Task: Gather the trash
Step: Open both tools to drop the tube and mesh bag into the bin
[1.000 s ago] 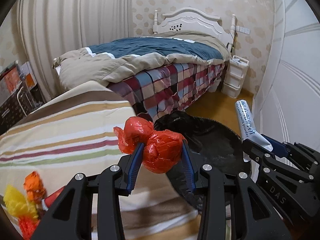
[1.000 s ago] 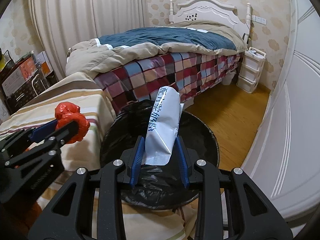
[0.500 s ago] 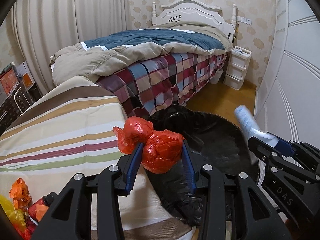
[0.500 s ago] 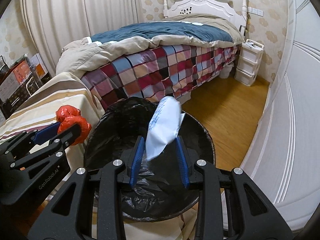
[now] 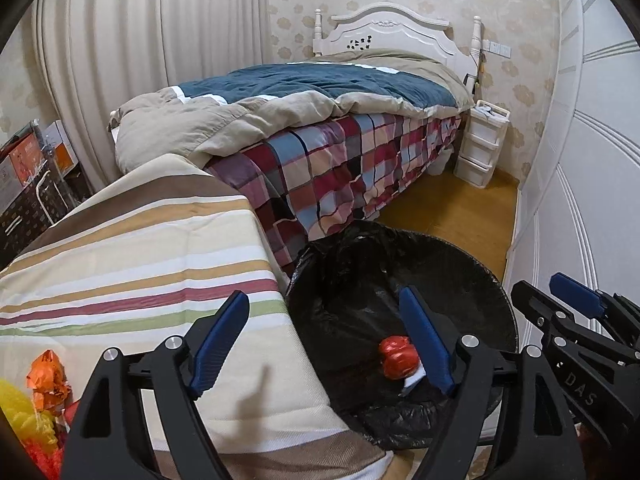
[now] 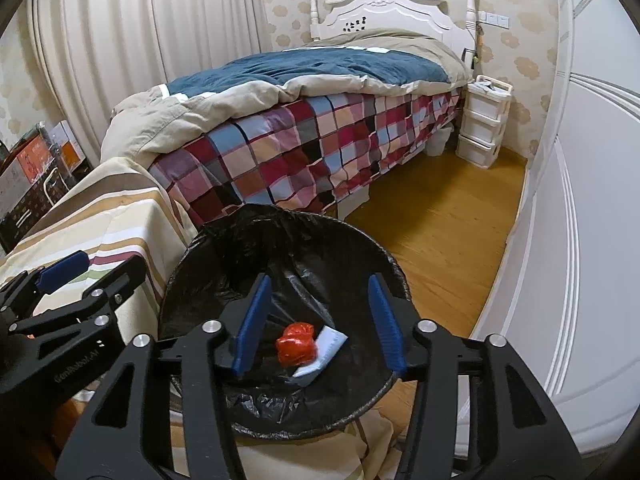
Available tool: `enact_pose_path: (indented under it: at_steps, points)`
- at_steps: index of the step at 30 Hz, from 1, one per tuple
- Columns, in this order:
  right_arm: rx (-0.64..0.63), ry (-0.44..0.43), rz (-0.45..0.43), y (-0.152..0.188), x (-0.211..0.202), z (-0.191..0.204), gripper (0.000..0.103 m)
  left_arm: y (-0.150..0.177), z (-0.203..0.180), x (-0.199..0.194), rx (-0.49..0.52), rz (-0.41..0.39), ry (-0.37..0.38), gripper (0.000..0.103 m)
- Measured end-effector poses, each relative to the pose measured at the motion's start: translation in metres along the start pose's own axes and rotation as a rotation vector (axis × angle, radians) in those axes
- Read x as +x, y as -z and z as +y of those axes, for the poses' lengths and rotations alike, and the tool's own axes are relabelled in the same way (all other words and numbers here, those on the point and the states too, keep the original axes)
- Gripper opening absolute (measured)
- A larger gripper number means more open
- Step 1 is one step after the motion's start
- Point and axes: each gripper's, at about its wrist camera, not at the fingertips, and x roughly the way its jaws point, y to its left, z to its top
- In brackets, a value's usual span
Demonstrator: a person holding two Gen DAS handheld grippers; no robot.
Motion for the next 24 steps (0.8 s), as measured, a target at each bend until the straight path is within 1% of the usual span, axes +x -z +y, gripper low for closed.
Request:
enact_pose_path:
  at_steps: [3,7,11,20,24]
  points:
    - [0.002,0.005,-0.013,-0.001,-0.009,0.0,0.056,-0.001,0.005,-0.01,-0.018,-0.001,0.0,0.079]
    - [0.011,0.002,-0.036,0.0,-0.026,0.003,0.071,0.002,0.012,-0.027,-0.039,-0.005,0.007,0.08]
    - [0.013,-0.01,-0.051,0.01,-0.047,0.011,0.076,0.011,0.019,-0.051,-0.035,-0.022,0.003,0.08]
    - [-0.005,-0.037,-0.049,0.051,-0.089,0.04,0.077,0.05,0.043,-0.099,-0.022,-0.023,-0.02,0.081]
    - [-0.034,-0.052,-0.035,0.07,-0.101,0.054,0.077,0.069,0.061,-0.116,-0.028,-0.019,-0.042,0.081]
